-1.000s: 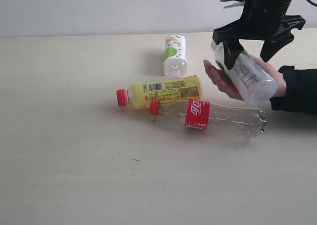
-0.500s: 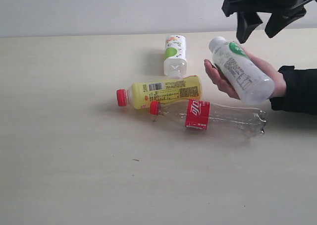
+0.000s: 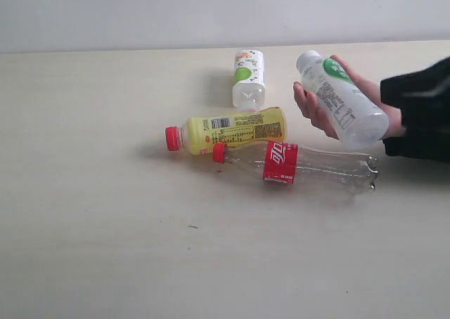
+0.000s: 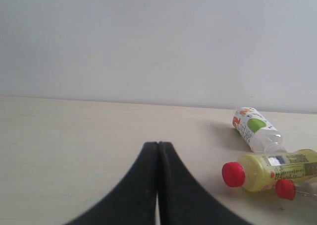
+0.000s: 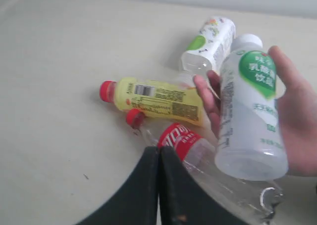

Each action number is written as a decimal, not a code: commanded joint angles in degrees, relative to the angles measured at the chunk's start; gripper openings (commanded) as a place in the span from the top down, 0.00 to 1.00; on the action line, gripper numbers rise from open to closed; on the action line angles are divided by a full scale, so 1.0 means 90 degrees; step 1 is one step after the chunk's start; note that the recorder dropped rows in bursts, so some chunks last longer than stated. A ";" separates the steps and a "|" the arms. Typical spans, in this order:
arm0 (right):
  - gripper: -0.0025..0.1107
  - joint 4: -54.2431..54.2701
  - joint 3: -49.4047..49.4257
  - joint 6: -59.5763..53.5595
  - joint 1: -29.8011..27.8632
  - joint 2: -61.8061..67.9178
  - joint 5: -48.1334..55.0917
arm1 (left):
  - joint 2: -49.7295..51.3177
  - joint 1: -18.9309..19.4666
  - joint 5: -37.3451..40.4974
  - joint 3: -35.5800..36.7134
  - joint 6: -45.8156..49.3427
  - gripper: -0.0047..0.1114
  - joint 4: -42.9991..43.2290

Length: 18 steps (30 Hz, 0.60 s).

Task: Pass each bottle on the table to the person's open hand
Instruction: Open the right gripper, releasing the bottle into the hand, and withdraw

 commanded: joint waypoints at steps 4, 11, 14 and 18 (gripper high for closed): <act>0.98 0.2783 0.1918 -0.2481 0.0122 -0.2422 -0.0450 | -0.0041 0.0007 -0.0005 0.0022 0.0008 0.96 -0.0050; 0.98 0.3529 0.2357 -0.2970 0.0122 -0.3693 -0.0491 | -0.0041 0.0007 -0.0005 0.0022 0.0008 0.96 -0.0050; 0.98 0.3573 0.2357 -0.3082 0.0122 -0.3949 -0.0491 | -0.0041 0.0007 -0.0005 0.0022 0.0008 0.96 -0.0050; 0.98 0.3614 0.2389 -0.3082 0.0122 -0.3985 -0.0491 | -0.0041 0.0007 -0.0005 0.0022 0.0008 0.96 -0.0050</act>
